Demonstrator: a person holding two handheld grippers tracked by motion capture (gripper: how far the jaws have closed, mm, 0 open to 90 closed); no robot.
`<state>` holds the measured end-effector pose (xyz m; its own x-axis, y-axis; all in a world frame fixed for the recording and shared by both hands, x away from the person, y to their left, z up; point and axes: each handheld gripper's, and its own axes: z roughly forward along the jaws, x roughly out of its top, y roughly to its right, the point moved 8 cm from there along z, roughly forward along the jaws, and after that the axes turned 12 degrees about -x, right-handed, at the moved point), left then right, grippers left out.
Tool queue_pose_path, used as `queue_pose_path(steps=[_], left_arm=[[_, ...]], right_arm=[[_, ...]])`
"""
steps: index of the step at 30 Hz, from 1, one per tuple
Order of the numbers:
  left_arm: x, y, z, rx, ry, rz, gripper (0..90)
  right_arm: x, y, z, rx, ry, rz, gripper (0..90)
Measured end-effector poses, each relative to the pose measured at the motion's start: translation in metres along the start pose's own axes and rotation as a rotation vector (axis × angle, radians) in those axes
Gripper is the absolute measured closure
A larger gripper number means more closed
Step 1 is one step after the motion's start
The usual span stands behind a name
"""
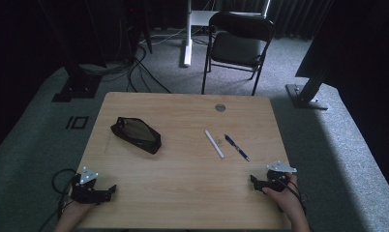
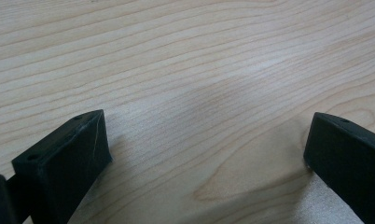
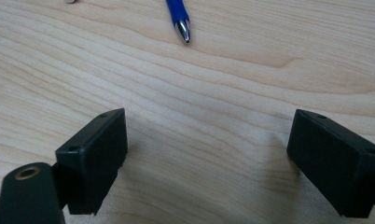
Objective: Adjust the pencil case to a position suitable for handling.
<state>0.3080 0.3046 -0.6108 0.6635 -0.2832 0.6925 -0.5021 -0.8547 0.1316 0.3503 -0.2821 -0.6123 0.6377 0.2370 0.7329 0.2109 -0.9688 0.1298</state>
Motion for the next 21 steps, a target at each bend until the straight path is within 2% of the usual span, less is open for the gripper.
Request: queue_pose_path(steps=[18, 21], left_arm=[[0.0001, 0.0, 0.0, 0.0, 0.0, 0.0, 0.3], [0.0, 0.0, 0.0, 0.0, 0.0, 0.0, 0.3]], right_arm=[[0.0012, 0.0007, 0.0006, 0.002, 0.005, 0.004, 13.4], [0.0017, 0.0, 0.0002, 0.006, 0.006, 0.023, 13.4]])
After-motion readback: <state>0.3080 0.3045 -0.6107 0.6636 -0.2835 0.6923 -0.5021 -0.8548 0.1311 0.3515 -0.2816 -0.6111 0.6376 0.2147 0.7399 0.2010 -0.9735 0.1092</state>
